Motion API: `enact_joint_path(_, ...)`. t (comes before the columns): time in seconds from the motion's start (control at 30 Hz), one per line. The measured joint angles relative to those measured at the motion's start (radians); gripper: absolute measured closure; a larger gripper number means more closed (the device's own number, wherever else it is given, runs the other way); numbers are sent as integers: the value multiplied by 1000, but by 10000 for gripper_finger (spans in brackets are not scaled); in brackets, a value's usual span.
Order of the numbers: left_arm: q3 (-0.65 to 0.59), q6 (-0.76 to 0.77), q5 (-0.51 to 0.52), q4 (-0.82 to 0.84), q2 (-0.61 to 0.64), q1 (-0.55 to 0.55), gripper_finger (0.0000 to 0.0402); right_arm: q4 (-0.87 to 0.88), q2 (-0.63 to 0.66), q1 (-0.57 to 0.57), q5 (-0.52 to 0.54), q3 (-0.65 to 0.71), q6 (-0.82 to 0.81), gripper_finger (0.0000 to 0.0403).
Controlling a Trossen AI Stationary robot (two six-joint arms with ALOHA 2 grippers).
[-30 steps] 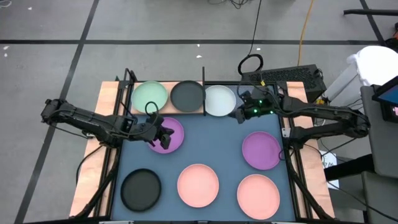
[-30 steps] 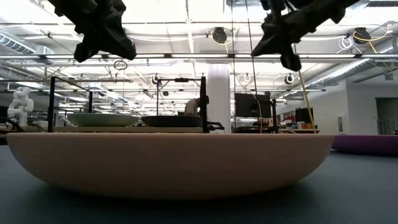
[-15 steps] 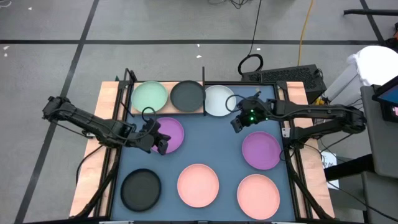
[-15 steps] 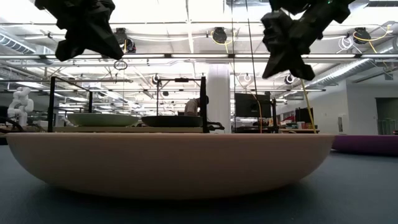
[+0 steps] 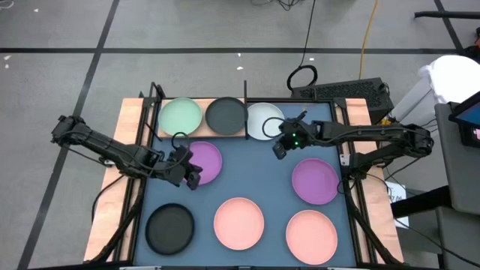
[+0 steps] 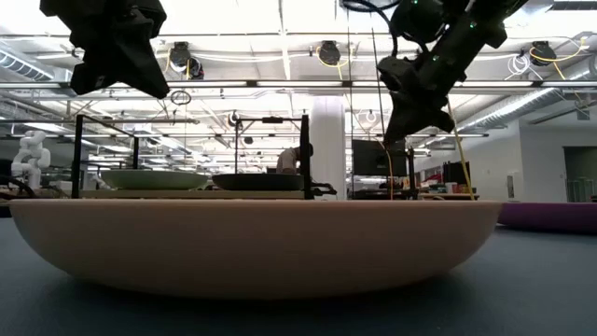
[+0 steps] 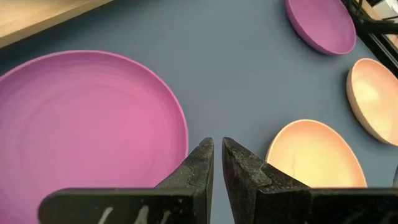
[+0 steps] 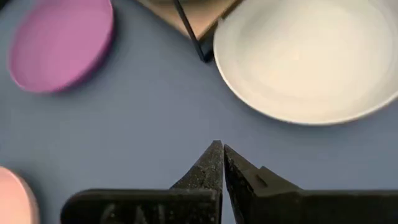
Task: Place and stack plates onto a shelf
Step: Stack the light blue plate on top of the black plate on the shelf
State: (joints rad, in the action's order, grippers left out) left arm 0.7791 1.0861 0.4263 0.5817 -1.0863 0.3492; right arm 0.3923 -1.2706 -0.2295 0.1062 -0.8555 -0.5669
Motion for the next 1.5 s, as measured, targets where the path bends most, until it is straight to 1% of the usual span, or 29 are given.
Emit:
enact_joint_path(0.1, 0, 20, -3, 9, 0, 0, 364, 17, -4, 0, -2, 0, 43, 393)
enact_joint_path(0.23, 0, 23, -2, 9, 0, 0, 364, 25, 4, 0, -10, 0, 109, 370)
enact_joint_path(0.43, 0, 28, 2, 22, 0, 0, 364, 51, 24, 0, -97, 0, 173, 329)
enact_joint_path(0.53, 0, 37, 2, 22, 0, 0, 364, 35, 34, 0, -108, 0, 259, 309)
enact_joint_path(0.6, 0, 43, 3, 22, 0, 0, 364, -17, 36, 0, -91, 0, 351, 296)
enact_joint_path(0.67, 0, 43, 8, 22, 0, 0, 364, -80, 36, 0, -29, 12, 448, 286)
enact_joint_path(0.73, 0, 41, 19, 22, 0, 0, 364, -183, 35, -5, 29, 43, 556, 280)
enact_joint_path(0.83, 0, 24, 29, 21, 0, -1, 364, -321, 35, -28, 51, 104, 672, 278)
enact_joint_path(0.93, 0, 23, 29, 21, 0, -1, 364, -378, 34, -63, 50, 164, 691, 278)
enact_joint_path(1.03, 0, 43, 29, 21, 0, -1, 364, -393, 34, -109, 47, 218, 654, 278)
enact_joint_path(1.13, 0, 76, 28, 20, 0, -1, 364, -447, 33, -149, -10, 259, 647, 278)
enact_joint_path(1.27, 0, 95, 28, 19, 0, -1, 364, -506, -20, -182, -101, 263, 720, 278)
enact_joint_path(1.37, 0, 89, 28, 9, 0, -7, 364, -528, -105, -199, -159, 238, 776, 278)
enact_joint_path(1.5, 0, 95, 20, -18, 0, -8, 364, -575, -218, -213, -163, 197, 797, 278)
